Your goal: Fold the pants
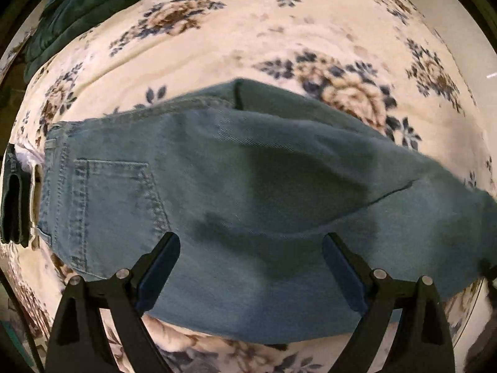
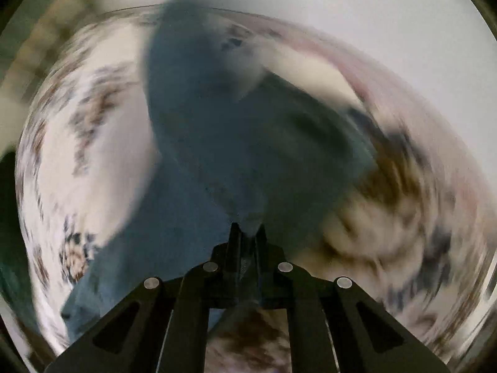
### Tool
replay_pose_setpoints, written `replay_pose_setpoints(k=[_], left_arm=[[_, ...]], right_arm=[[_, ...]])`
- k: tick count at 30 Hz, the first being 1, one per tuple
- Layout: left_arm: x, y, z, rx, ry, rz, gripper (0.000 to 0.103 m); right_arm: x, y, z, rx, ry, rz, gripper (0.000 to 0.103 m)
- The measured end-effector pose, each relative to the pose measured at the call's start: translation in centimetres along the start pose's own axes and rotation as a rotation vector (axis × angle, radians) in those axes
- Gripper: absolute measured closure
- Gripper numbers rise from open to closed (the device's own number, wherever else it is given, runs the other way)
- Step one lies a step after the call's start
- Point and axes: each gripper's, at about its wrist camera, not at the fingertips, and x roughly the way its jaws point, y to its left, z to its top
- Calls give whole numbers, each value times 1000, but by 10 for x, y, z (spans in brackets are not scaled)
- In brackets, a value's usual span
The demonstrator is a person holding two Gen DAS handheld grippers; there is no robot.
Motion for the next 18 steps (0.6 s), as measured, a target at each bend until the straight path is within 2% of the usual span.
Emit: replay_pose_setpoints(k=[2, 5, 8, 10, 11, 12, 14, 18], left_arm=[[6, -4, -3, 0, 11, -4, 10], [9, -8, -4, 2, 6, -4, 10], [7, -8, -5, 11, -6, -2, 10], [2, -5, -5, 10, -23, 7, 10], [-4, -1, -6, 11, -41, 1, 10], [-9, 3, -5, 10, -58, 0, 9], [-26, 18, -5, 2, -108, 12, 9], [-49, 71, 7, -42, -137, 34, 9]], right_arm=[[26, -39, -7, 106, 88, 75, 94], [43, -64, -9, 184, 105, 203, 93], [41, -67, -7, 166, 100, 229, 90], [31, -66, -6, 129, 79, 194, 82], [24, -66, -6, 97, 61, 139, 70], [17, -61, -8, 64, 46, 106, 53], [5, -46, -15, -26, 59, 67, 30], [-7, 24, -55, -298, 108, 69, 28]])
